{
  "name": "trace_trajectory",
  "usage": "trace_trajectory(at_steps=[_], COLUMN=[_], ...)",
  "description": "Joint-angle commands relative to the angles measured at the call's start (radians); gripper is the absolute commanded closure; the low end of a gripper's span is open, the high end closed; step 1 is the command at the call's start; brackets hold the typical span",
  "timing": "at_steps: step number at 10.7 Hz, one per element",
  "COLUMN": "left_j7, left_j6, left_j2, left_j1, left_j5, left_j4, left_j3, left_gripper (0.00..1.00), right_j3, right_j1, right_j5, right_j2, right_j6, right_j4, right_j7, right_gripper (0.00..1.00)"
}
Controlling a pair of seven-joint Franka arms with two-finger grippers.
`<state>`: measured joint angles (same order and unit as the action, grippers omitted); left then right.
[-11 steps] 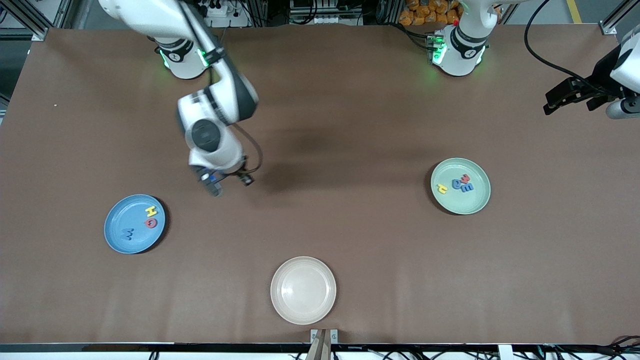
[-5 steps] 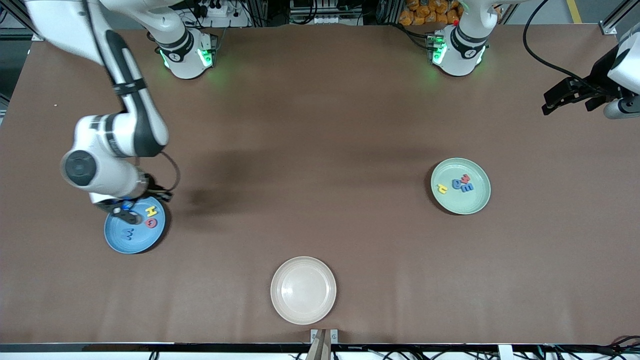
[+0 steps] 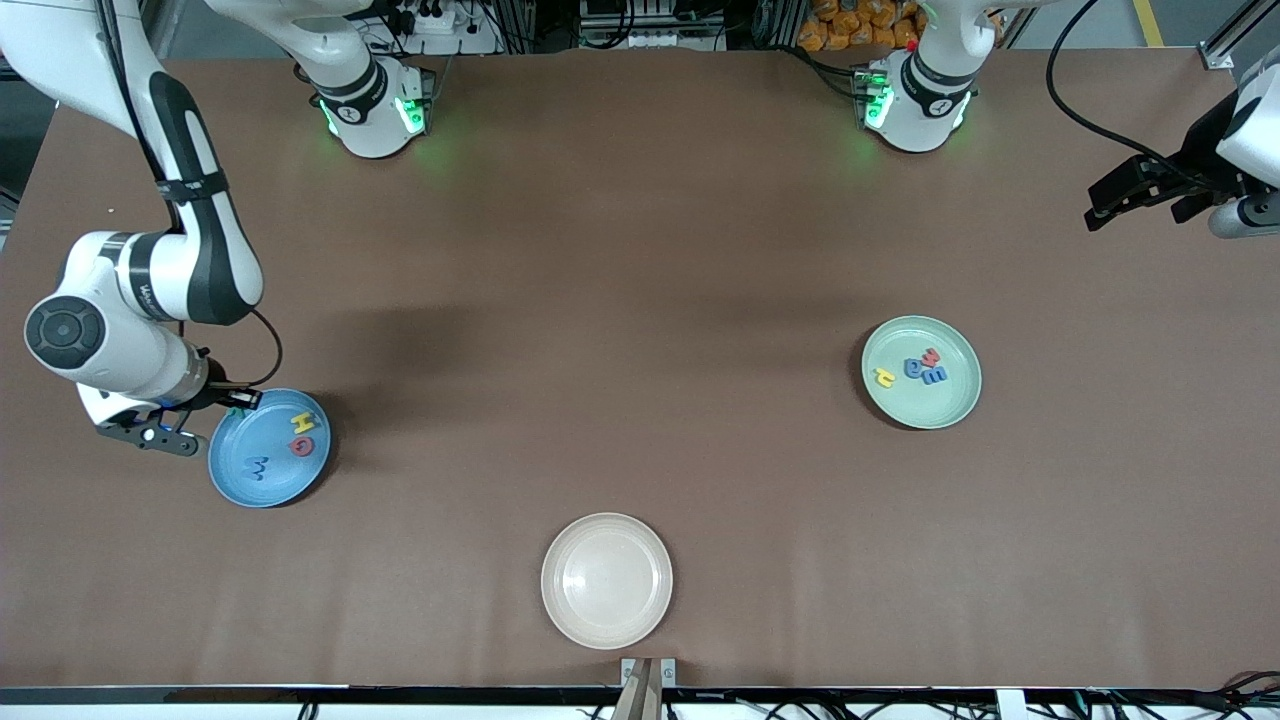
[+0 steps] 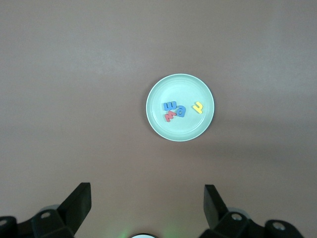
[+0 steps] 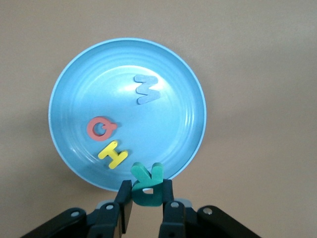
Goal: Sort uppercase to blue plate, lowercase to green plate
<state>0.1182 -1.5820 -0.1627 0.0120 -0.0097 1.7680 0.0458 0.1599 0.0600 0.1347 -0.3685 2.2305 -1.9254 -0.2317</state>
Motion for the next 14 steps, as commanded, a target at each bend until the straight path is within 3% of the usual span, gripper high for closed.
trace_trajectory(at_steps=[1,4,8,12,13,14], left_j7=[0.003,0.003,0.003,0.003,0.003,0.004], left_j6=[-0.006,-0.006,-0.006,-0.006,-0.006,-0.006], left_j2=[-0.008,-0.008,-0.008,-0.012,-0.014,-0.014], left_j1=[0.006,0.005,0.003,0.005,0.006,0.006], left_j5=[0.019,0.019,0.019,0.019,0.019,0.019], left_j4=[0.001,0.001,0.001,0.008,0.013,0.011], left_j3=[0.009,0.009,0.009,0.02,0.025,0.025], left_gripper=[0.0,0.0,0.0,0.0,0.0,0.0], right_j3=[-0.025,-0.028,-0.081,-0.166,-0.169,-0.168], right_j1=[-0.015,-0.016,-0.02,-0.035,-0.035,-0.04], right_j5=[0.025,0.023,0.02,0.017,-0.006,-0.091], right_j2=[-0.007,0.016,0.165,0.321,0.336,0.341], right_j6=[0.007,0.014,-0.011,-0.256,-0.311,-0.365], right_j4=[0.019,0.014,-0.087,-0.063,-0.023,0.024], right_j7=[0.005,0.006,0.012,0.052,0.099,0.158], right_gripper=[0.01,0.0,0.0,0.0,0.0,0.0])
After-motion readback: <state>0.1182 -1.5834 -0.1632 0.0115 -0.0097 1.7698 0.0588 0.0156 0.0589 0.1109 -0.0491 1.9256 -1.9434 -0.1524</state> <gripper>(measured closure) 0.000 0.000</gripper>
